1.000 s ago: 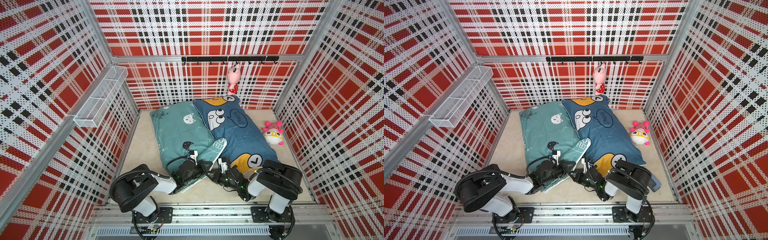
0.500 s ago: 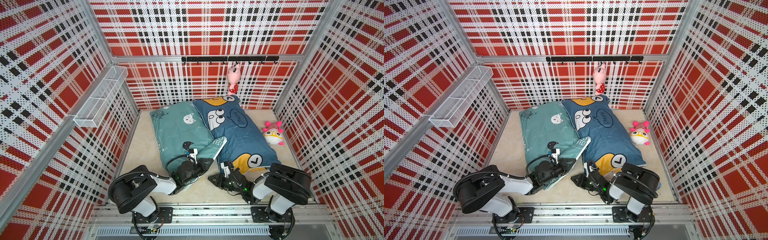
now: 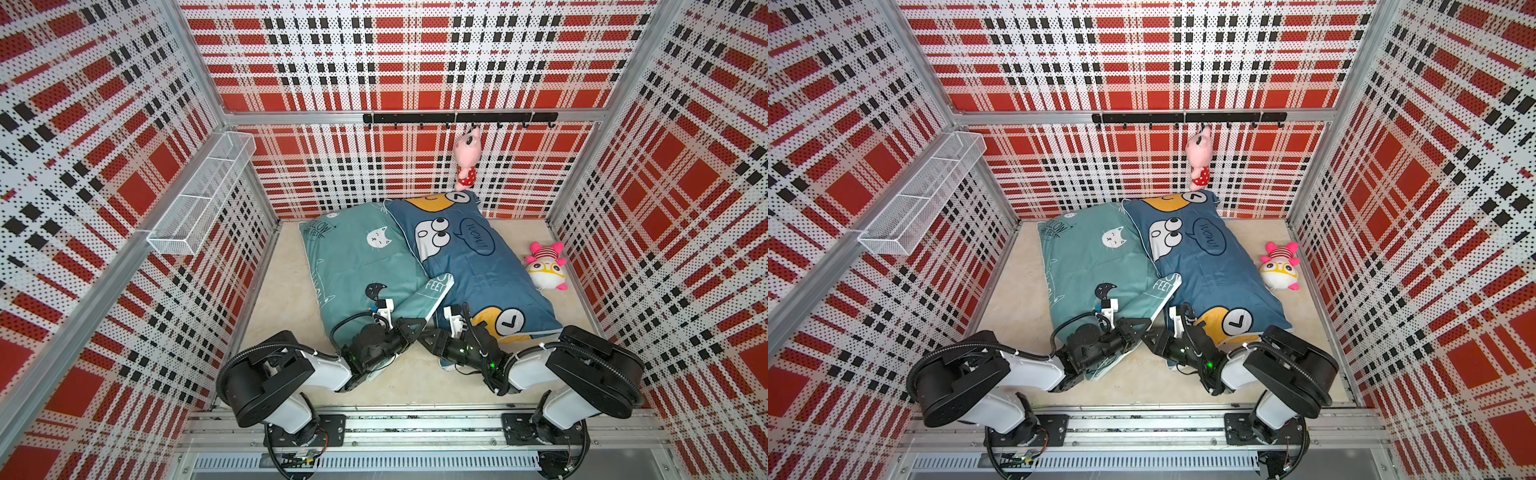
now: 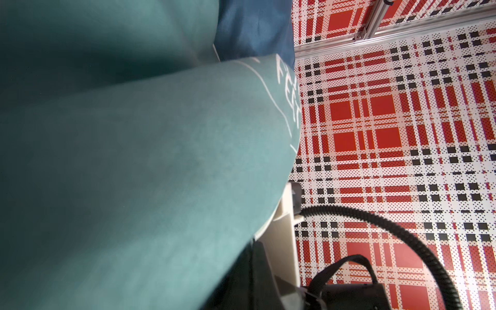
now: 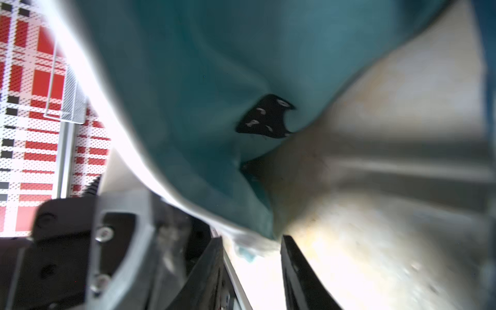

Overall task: Zip up pillowcases
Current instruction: Adjust the pillowcase at the center of the board.

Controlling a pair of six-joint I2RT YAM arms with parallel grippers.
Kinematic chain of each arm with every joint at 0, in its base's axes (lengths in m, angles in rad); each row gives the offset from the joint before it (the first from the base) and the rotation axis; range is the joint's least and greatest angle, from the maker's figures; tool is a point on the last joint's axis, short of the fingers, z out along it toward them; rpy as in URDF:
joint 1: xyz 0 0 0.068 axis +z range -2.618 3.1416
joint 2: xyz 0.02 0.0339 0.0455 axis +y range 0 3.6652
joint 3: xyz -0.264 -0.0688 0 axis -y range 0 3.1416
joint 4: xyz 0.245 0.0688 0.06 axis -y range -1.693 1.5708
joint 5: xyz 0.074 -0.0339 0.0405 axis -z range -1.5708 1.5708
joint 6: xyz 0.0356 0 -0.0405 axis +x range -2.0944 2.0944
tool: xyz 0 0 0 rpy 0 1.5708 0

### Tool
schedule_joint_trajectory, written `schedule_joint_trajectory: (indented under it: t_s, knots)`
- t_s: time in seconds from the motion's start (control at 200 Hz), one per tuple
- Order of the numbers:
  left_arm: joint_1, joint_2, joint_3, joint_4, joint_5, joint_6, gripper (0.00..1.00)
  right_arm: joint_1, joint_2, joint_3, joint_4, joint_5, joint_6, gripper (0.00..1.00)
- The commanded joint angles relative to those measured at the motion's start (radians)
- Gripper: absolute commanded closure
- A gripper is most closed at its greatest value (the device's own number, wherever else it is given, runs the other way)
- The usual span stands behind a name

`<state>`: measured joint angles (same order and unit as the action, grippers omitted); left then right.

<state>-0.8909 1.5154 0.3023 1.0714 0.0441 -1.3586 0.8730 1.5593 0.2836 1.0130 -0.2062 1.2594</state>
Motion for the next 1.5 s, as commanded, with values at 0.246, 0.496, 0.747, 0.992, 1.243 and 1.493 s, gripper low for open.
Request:
schedule_joint_trajectory:
  t_s: [0.246,0.496,0.747,0.992,1.243,1.493]
  knots:
    - [-0.008,-0.023,-0.003,0.028,0.012,0.001,1.00,-0.020,0.099,0.021,0.072,-0.039,-0.004,0.88]
    - [-0.005,-0.019,0.011,0.028,0.011,0.002,1.00,-0.008,0.099,-0.061,0.097,-0.013,0.033,1.00]
    - [-0.017,0.028,0.064,0.029,0.021,0.006,1.00,0.069,0.204,-0.072,0.213,0.037,0.103,1.00]
    - [-0.022,0.051,0.069,0.045,0.017,0.005,1.00,0.093,0.278,-0.120,0.373,0.073,0.163,1.00]
    - [-0.027,0.094,0.109,0.061,0.016,0.005,1.00,0.161,0.200,-0.086,0.202,0.116,0.138,1.00]
    - [-0.034,0.134,0.121,0.099,0.012,-0.011,1.00,0.187,0.305,-0.114,0.364,0.127,0.198,1.00]
